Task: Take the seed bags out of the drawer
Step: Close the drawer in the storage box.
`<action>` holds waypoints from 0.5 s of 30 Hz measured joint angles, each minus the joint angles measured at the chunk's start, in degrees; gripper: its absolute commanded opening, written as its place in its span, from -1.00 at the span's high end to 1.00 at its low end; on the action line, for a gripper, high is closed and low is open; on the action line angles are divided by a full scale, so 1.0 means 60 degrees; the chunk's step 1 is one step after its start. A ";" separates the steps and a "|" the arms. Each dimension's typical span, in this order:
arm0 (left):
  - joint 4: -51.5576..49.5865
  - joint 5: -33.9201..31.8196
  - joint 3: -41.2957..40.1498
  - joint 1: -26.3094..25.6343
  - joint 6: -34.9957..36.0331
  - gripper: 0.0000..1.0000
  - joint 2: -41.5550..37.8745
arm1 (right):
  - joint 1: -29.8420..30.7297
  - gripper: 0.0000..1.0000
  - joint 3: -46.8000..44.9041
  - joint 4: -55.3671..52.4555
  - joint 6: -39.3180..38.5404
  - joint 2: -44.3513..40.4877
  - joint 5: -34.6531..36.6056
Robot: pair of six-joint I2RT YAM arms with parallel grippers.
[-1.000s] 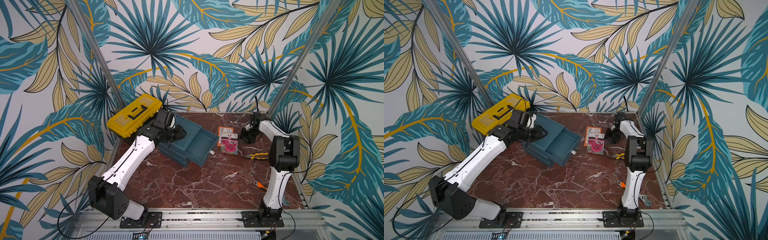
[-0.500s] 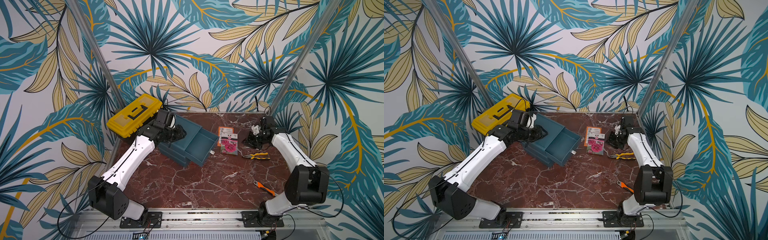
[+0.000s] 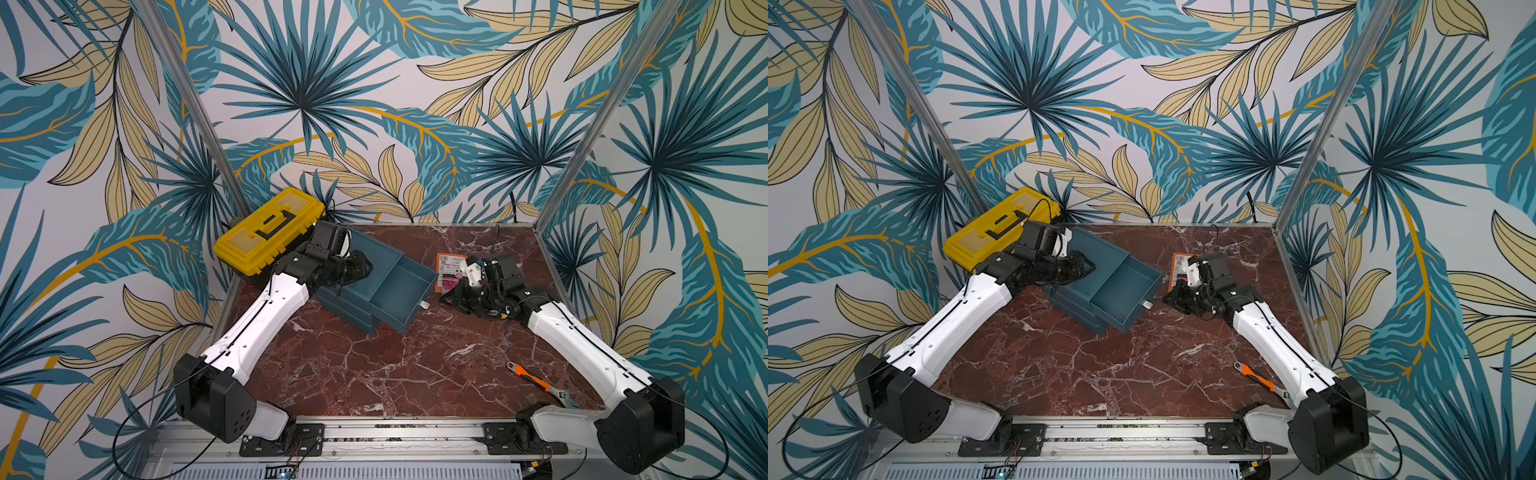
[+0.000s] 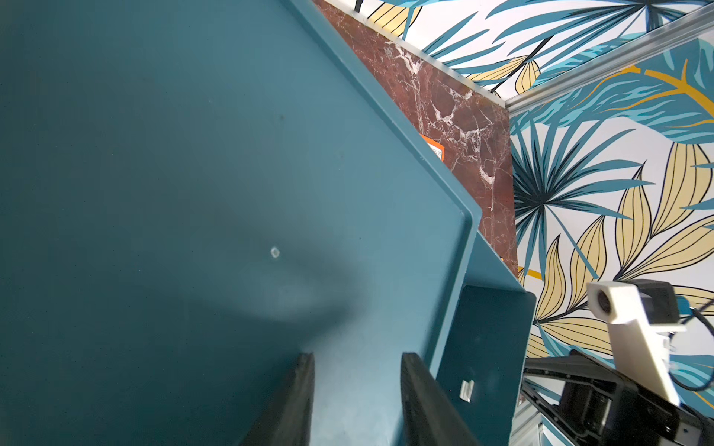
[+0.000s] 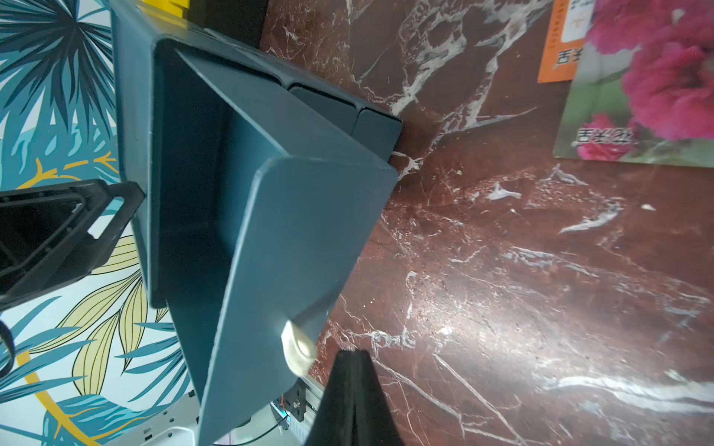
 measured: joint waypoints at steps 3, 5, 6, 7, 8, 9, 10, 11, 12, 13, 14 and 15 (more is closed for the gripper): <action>0.0073 0.0000 -0.0087 0.0000 -0.0058 0.17 -0.0066 | 0.0226 0.93 0.0284 0.0222 0.0168 0.0739 0.0029; 0.0106 -0.0004 -0.0127 0.0000 -0.0080 0.17 -0.0109 | 0.0361 0.93 0.0586 0.0350 0.0270 0.1184 0.0047; 0.0102 -0.0007 -0.0131 0.0000 -0.0091 0.17 -0.0120 | 0.0430 0.93 0.0729 0.0426 0.0342 0.1351 0.0047; 0.0102 -0.0011 -0.0153 0.0000 -0.0098 0.17 -0.0135 | 0.0514 0.93 0.0885 0.0499 0.0404 0.1497 0.0058; 0.0113 -0.0015 -0.0175 0.0000 -0.0098 0.17 -0.0153 | 0.0608 0.93 0.1024 0.0583 0.0477 0.1606 0.0076; 0.0113 -0.0022 -0.0186 0.0000 -0.0098 0.17 -0.0171 | 0.0707 0.93 0.1151 0.0688 0.0565 0.1708 0.0080; 0.0098 -0.0036 -0.0200 0.0000 -0.0098 0.17 -0.0193 | 0.0823 0.93 0.1271 0.0823 0.0648 0.1807 0.0076; 0.0091 -0.0044 -0.0208 0.0000 -0.0098 0.17 -0.0208 | 0.0951 0.93 0.1388 0.0973 0.0739 0.1905 0.0073; 0.0076 -0.0047 -0.0208 0.0000 -0.0098 0.17 -0.0215 | 0.1071 0.93 0.1486 0.1122 0.0831 0.2007 0.0066; 0.0058 -0.0051 -0.0208 0.0000 -0.0098 0.17 -0.0222 | 0.1198 0.94 0.1588 0.1264 0.0914 0.2127 0.0055; 0.0044 -0.0069 -0.0208 0.0000 -0.0095 0.17 -0.0226 | 0.1315 0.93 0.1694 0.1388 0.0991 0.2259 0.0040; 0.0040 -0.0076 -0.0208 0.0000 -0.0098 0.17 -0.0229 | 0.1421 0.93 0.1814 0.1501 0.1071 0.2415 0.0033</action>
